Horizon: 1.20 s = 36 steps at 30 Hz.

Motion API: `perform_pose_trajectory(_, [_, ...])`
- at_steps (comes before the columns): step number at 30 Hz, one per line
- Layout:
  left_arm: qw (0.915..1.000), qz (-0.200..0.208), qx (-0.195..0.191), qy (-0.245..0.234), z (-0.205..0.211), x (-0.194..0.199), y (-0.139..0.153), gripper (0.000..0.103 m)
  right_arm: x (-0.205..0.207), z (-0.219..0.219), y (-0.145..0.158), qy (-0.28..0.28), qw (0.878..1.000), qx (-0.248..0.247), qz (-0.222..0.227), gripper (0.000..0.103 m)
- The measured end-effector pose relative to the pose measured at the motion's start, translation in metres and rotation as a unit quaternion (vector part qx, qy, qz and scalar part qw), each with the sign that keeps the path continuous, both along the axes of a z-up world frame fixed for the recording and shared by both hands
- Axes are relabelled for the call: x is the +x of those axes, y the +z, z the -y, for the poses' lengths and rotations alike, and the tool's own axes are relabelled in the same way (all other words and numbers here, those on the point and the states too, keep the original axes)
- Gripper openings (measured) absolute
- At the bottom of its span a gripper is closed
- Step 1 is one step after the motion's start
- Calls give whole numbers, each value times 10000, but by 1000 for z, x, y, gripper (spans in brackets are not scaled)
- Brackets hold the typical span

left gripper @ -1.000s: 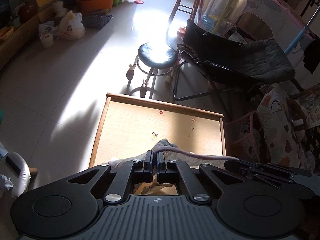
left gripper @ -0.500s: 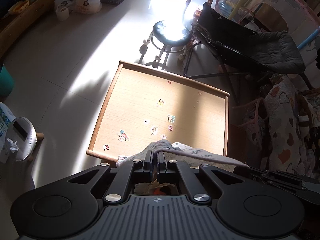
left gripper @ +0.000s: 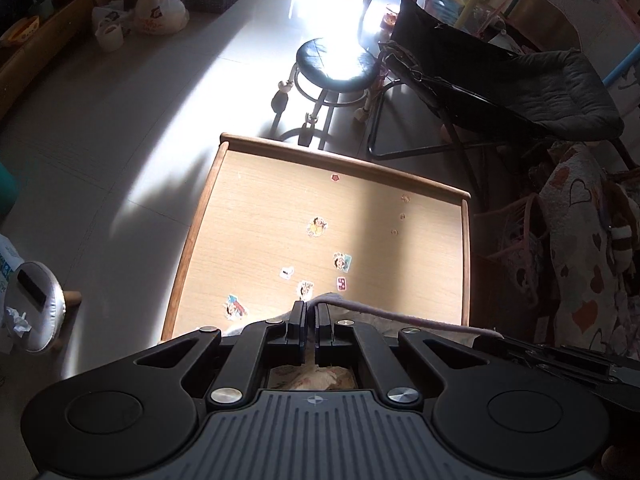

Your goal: Fold clothes

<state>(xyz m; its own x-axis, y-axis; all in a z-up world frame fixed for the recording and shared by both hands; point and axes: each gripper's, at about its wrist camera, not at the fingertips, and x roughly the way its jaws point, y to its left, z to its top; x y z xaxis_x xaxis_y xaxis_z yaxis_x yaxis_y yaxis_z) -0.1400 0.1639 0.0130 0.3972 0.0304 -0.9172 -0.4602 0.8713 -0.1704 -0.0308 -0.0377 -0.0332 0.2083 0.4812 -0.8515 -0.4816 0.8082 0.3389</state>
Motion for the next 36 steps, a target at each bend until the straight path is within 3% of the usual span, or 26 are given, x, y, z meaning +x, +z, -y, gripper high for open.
perform_pose_trajectory(9, [9996, -83, 199, 154, -35, 104, -96, 4, 75, -47, -79, 397, 9954, -506, 707, 4])
perform_pose_trajectory(11, [9996, -153, 207, 134, -33, 141, -109, 4, 92, -56, -92, 475, 9942, -615, 740, 4])
perform_pose_trajectory(15, [9993, -192, 305, 96, -47, 179, -139, 4, 123, -66, -121, 566, 9928, -820, 664, 4])
perform_pose_trajectory(18, [9976, -261, 633, 33, -50, 208, -159, 4, 142, -71, -139, 580, 9923, -941, 562, 4])
perform_pose_trajectory(25, [9959, -519, 724, 134, -66, 237, -190, 4, 163, -82, -170, 687, 9896, -1180, 453, 4])
perform_pose_trajectory(29, [9971, -700, 285, -16, -74, 233, -203, 10, 169, -88, -176, 702, 9883, -1263, 498, 4])
perform_pose_trajectory(36, [9973, -722, 123, 80, -78, 230, -207, 13, 184, -100, -180, 761, 9834, -1495, 686, 4])
